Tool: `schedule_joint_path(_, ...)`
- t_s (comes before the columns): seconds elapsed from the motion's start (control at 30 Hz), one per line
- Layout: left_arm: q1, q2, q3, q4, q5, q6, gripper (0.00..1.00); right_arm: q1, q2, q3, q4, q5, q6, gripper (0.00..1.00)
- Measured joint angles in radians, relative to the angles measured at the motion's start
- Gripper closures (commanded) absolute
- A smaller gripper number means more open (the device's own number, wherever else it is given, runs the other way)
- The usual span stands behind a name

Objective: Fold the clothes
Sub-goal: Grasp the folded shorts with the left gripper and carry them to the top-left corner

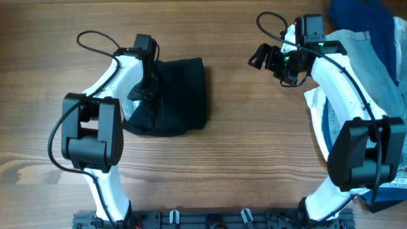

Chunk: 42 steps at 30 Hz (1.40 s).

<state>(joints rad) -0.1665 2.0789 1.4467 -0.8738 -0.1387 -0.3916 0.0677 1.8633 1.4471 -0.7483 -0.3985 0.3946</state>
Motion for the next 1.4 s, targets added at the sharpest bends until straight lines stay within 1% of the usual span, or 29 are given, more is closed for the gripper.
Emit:
schedule_joint_path(0.13,0.014,0.000,-0.003,0.058,0.018,-0.053,0.96,0.000,0.000,0.000,0.000,0.000,0.000,0.01)
schedule_joint_path(0.27,0.056,0.010,-0.003,0.209,0.085,-0.136,0.96,0.000,0.000,0.000,0.000,0.000,0.000,0.01)
schedule_joint_path(0.4,0.114,0.028,-0.003,0.343,0.161,-0.265,0.96,0.000,0.000,0.000,0.000,0.000,0.000,0.01)
schedule_joint_path(0.43,0.132,0.033,-0.003,0.377,0.178,-0.314,0.96,0.000,0.000,0.000,0.000,0.000,0.000,0.00)
schedule_joint_path(0.57,0.196,0.054,-0.009,0.504,0.209,-0.465,0.96,0.000,0.000,0.000,-0.004,0.000,0.000,0.01)
schedule_joint_path(0.67,0.241,0.068,-0.015,0.587,0.206,-0.567,0.96,0.000,0.000,0.000,-0.014,0.000,0.000,0.00)
schedule_joint_path(0.8,0.303,0.084,-0.019,0.678,0.145,-0.750,0.95,0.000,0.000,0.000,-0.030,0.000,0.000,0.01)
schedule_joint_path(0.9,0.336,0.087,-0.021,0.700,0.075,-0.879,0.92,0.000,0.000,0.000,-0.043,0.003,0.000,0.01)
schedule_joint_path(0.93,0.347,0.088,-0.021,0.707,0.043,-0.938,0.91,0.000,0.000,0.000,-0.047,0.007,0.000,0.01)
schedule_joint_path(1.03,0.374,0.090,-0.027,0.748,-0.034,-1.063,0.92,0.000,0.000,0.000,-0.056,0.016,0.000,0.01)
schedule_joint_path(1.07,0.380,0.091,-0.029,0.765,-0.055,-1.091,0.94,0.000,0.000,0.000,-0.056,0.019,0.000,0.00)
schedule_joint_path(1.13,0.396,0.095,-0.032,0.811,-0.095,-1.132,0.95,0.000,0.000,0.000,-0.056,0.023,0.000,0.00)
schedule_joint_path(1.27,0.427,0.098,-0.035,0.887,-0.167,-1.200,0.94,0.000,0.000,0.000,-0.056,0.026,0.000,0.01)
schedule_joint_path(1.4,0.463,0.098,-0.036,0.976,-0.204,-1.236,0.93,0.000,0.000,0.000,-0.056,0.027,0.000,0.01)
